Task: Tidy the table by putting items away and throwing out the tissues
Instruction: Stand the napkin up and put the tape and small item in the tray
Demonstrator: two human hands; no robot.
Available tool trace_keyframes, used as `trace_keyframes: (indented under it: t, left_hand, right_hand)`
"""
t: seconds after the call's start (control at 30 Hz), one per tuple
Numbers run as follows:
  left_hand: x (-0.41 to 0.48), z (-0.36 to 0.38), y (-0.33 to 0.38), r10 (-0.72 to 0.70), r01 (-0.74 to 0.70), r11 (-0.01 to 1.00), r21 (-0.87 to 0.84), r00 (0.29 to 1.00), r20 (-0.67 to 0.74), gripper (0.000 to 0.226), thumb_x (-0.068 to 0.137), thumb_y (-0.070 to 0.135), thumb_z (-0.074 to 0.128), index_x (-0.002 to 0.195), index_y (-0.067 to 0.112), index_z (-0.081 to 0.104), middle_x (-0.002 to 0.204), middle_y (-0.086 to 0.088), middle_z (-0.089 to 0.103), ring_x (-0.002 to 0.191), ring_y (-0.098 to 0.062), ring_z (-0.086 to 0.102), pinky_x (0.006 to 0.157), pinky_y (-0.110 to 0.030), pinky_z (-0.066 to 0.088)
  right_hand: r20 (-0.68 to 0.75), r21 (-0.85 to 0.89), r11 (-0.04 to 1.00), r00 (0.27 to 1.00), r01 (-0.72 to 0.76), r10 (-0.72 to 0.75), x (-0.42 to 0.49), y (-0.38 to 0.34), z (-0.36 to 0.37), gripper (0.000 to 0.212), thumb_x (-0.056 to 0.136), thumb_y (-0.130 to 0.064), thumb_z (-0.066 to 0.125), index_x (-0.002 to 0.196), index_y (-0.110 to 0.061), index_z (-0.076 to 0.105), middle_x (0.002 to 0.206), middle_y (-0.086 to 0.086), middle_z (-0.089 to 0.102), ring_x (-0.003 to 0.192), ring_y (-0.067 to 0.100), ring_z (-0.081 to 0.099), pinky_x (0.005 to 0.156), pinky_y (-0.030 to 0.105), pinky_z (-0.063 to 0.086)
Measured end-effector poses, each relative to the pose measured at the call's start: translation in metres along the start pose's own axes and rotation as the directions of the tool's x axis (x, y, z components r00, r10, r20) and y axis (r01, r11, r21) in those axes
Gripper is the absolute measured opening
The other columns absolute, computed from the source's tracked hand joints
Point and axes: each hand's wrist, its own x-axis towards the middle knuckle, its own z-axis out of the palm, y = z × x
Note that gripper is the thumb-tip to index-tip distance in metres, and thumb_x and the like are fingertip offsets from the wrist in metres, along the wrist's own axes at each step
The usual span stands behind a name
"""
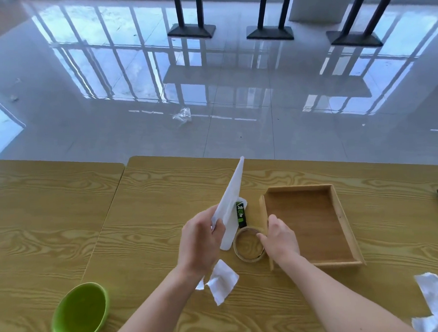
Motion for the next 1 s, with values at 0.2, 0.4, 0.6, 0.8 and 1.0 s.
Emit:
trace_keyframes:
  t: [0.2, 0.4, 0.6, 0.8, 1.0]
  left_hand:
    - [0.007, -0.010, -0.007, -0.072, 0.076, 0.996, 0.047, 0.993, -0.096, 0.043, 0.086, 0.007, 0.057, 0.065, 0.041, 0.040, 0.051, 0.010, 0.034, 0.050, -0.010, 0.033, 0.048, -0.023, 0.026]
    - [0.013, -0.019, -0.015, -0.123, 0.139, 0.986, 0.090, 0.979, -0.159, 0.034, 0.086, 0.005, 0.057, 0.065, 0.027, 0.042, 0.053, 0.009, 0.035, 0.051, -0.012, 0.030, 0.047, -0.021, 0.024]
    - [0.020, -0.038, -0.034, -0.101, 0.121, 0.987, 0.105, 0.979, -0.177, 0.017, 0.087, 0.004, 0.058, 0.084, 0.020, 0.063, 0.055, 0.011, 0.044, 0.052, -0.010, 0.040, 0.048, -0.016, 0.031]
    - [0.024, -0.065, -0.060, -0.129, 0.149, 0.985, 0.092, 0.973, -0.193, 0.019, 0.088, 0.007, 0.058, 0.092, 0.024, 0.066, 0.058, 0.011, 0.050, 0.057, -0.009, 0.048, 0.049, -0.015, 0.032]
    - [0.033, -0.096, -0.090, -0.165, 0.194, 0.975, 0.104, 0.957, -0.238, 0.019, 0.089, 0.010, 0.058, 0.100, 0.022, 0.068, 0.062, 0.009, 0.056, 0.059, -0.011, 0.051, 0.050, -0.020, 0.035]
  right_hand:
    - [0.011, 0.001, 0.994, 0.994, 0.109, -0.109, 0.023, -0.015, 0.007, 0.033, 0.087, -0.035, 0.069, 0.086, -0.019, 0.041, 0.083, -0.002, 0.054, 0.075, 0.022, 0.056, 0.059, 0.031, 0.039]
    - [0.034, -0.008, 0.984, 0.984, 0.175, -0.175, 0.038, -0.037, 0.012, 0.031, 0.087, -0.037, 0.070, 0.092, -0.019, 0.045, 0.085, -0.002, 0.057, 0.077, 0.022, 0.058, 0.061, 0.031, 0.044]
    - [0.021, -0.001, 0.982, 0.982, 0.187, -0.187, 0.046, -0.067, 0.024, 0.029, 0.087, -0.035, 0.070, 0.094, -0.019, 0.047, 0.088, -0.002, 0.059, 0.081, 0.023, 0.062, 0.064, 0.031, 0.048]
    - [0.035, -0.013, 0.977, 0.976, 0.215, -0.214, 0.046, -0.107, 0.041, 0.027, 0.088, -0.033, 0.069, 0.090, -0.020, 0.046, 0.084, -0.004, 0.056, 0.075, 0.019, 0.058, 0.061, 0.029, 0.045]
    - [0.062, -0.014, 0.966, 0.964, 0.258, -0.257, 0.053, -0.150, 0.059, 0.026, 0.088, -0.033, 0.069, 0.092, -0.020, 0.047, 0.086, -0.003, 0.058, 0.076, 0.020, 0.059, 0.061, 0.028, 0.045]
